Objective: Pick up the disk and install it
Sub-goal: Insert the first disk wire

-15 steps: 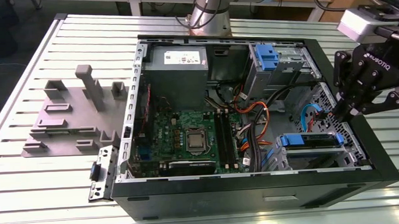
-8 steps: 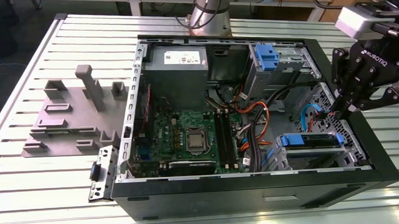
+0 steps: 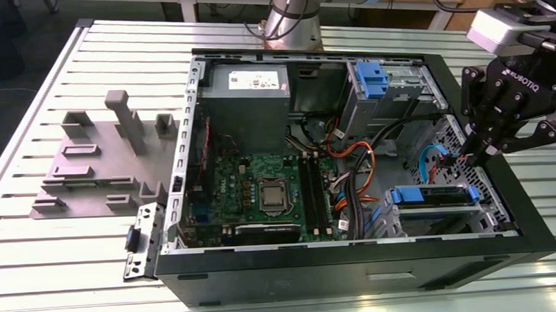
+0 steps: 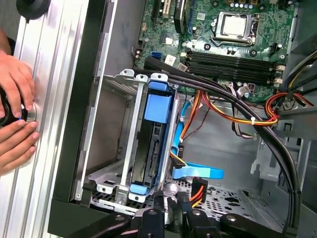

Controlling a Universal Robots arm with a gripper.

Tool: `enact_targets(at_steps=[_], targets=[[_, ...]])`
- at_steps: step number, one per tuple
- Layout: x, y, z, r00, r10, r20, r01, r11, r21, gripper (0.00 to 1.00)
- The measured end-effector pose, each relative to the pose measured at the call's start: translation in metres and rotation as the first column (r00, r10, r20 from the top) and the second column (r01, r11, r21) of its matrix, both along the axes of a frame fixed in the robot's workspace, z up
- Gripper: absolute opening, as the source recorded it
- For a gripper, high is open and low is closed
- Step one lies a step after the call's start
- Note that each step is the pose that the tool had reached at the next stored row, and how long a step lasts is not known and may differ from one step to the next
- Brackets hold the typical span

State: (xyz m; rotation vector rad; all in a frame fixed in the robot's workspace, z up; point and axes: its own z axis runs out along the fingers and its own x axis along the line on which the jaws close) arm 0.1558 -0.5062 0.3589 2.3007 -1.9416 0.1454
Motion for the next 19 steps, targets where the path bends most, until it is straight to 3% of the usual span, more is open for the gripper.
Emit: enact_targets(at_steps=[2, 3, 11, 19], targets=[[0.0000, 0.0000, -0.0003, 0.9999, 0.010, 0.0000, -0.010, 0.9999, -0.0016, 0.26], [0.0000, 0.0001, -0.0004, 0.9999, 0.016, 0.0000, -0.016, 0.9999, -0.0023, 0.33], [0.0000, 0.0003, -0.0023, 0.9973, 0.073, -0.0001, -0.073, 0.9973, -0.0046, 0.33], [0.0001, 0.0024, -0.0061, 0.9963, 0.086, -0.0003, -0.086, 0.9963, -0.0071, 0.33]])
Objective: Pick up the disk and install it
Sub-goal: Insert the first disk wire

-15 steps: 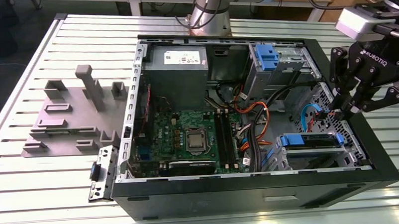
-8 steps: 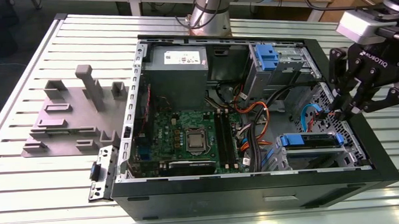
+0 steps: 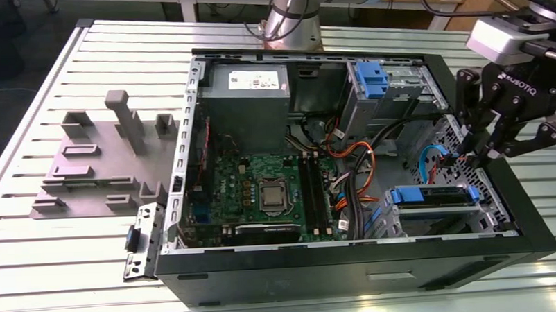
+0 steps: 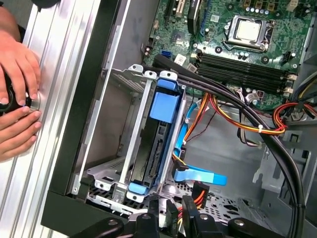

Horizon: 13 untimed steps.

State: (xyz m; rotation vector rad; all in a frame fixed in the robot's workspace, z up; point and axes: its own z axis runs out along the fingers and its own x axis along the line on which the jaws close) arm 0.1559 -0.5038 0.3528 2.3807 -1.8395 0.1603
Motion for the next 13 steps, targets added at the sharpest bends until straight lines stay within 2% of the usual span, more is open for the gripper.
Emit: enact_targets(at_steps=[5, 7, 13], targets=[[0.0005, 0.0006, -0.0026, 1.0000, 0.010, -0.0003, -0.010, 0.9999, -0.0069, 0.33], [0.0005, 0.0013, -0.0034, 0.9999, 0.013, -0.0003, -0.013, 0.9998, -0.0136, 0.33], [0.0007, 0.0032, -0.0057, 0.9998, 0.021, -0.0004, -0.021, 0.9997, -0.0149, 0.33]])
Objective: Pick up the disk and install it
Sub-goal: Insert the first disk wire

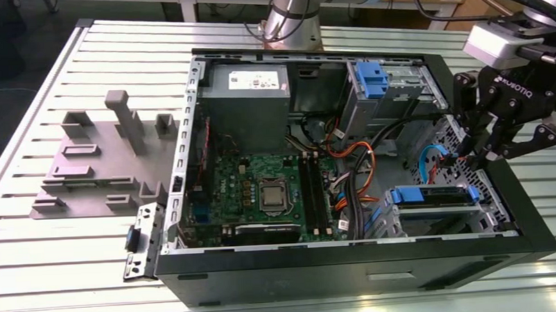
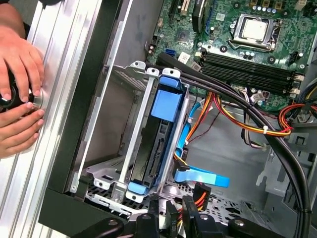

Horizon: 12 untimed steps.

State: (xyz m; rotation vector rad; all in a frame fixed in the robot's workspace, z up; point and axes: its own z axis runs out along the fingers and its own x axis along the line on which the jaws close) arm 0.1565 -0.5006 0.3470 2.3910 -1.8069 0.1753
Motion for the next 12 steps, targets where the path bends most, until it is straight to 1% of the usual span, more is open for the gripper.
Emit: enact_targets(at_steps=[3, 4, 5, 6, 7, 9, 12], targets=[[0.0003, 0.0011, -0.0010, 1.0000, 0.003, 0.0000, -0.003, 1.0000, -0.0009, 0.33], [0.0005, 0.0014, -0.0013, 1.0000, 0.004, 0.0000, -0.004, 1.0000, -0.0011, 0.31], [0.0007, 0.0018, -0.0017, 1.0000, 0.005, 0.0000, -0.005, 1.0000, -0.0016, 0.24], [0.0007, 0.0019, -0.0018, 1.0000, 0.005, 0.0000, -0.005, 1.0000, -0.0020, 0.24], [0.0008, 0.0019, -0.0019, 1.0000, 0.006, 0.0000, -0.006, 1.0000, -0.0024, 0.18], [0.0008, 0.0021, -0.0023, 1.0000, 0.006, 0.0000, -0.006, 1.0000, -0.0064, 0.18], [0.0008, 0.0022, -0.0023, 1.0000, 0.006, -0.0001, -0.006, 0.9998, -0.0173, 0.18]])
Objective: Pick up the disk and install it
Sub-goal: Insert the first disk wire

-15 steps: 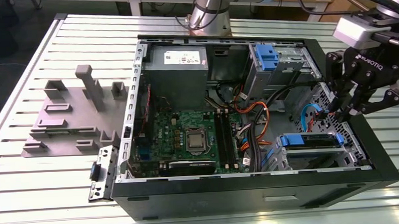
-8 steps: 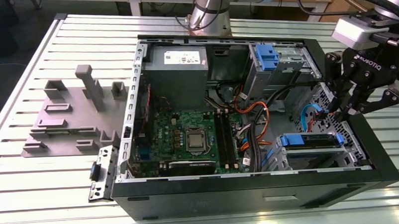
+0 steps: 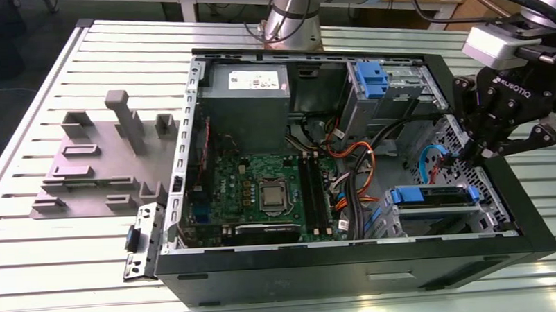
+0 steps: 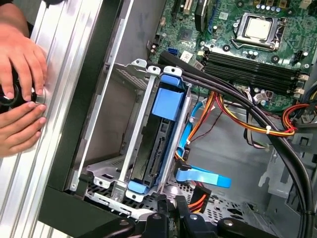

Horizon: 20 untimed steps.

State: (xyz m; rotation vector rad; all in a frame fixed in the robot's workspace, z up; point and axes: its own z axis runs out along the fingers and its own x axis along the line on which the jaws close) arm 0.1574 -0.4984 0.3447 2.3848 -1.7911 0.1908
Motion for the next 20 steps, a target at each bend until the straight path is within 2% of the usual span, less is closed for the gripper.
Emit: enact_targets(at_steps=[3, 4, 5, 6, 9, 10, 20], targets=[[0.0000, 0.0000, 0.0000, 1.0000, 0.000, 0.0000, 0.000, 0.9999, -0.0150, 0.20], [0.0000, 0.0000, 0.0000, 1.0000, 0.000, 0.0000, 0.000, 0.9998, -0.0181, 0.20], [0.0001, 0.0000, 0.0000, 1.0000, 0.000, 0.0000, 0.000, 0.9998, -0.0207, 0.26], [0.0001, 0.0000, 0.0000, 1.0000, 0.000, 0.0000, 0.000, 0.9997, -0.0239, 0.26], [0.0002, 0.0006, 0.0000, 1.0000, 0.000, 0.0000, 0.000, 0.9990, -0.0457, 0.26], [0.0002, 0.0011, -0.0001, 1.0000, 0.000, 0.0000, 0.000, 0.9987, -0.0508, 0.26], [0.0003, 0.0032, -0.0014, 1.0000, 0.002, -0.0001, -0.002, 0.9986, -0.0527, 0.26]])
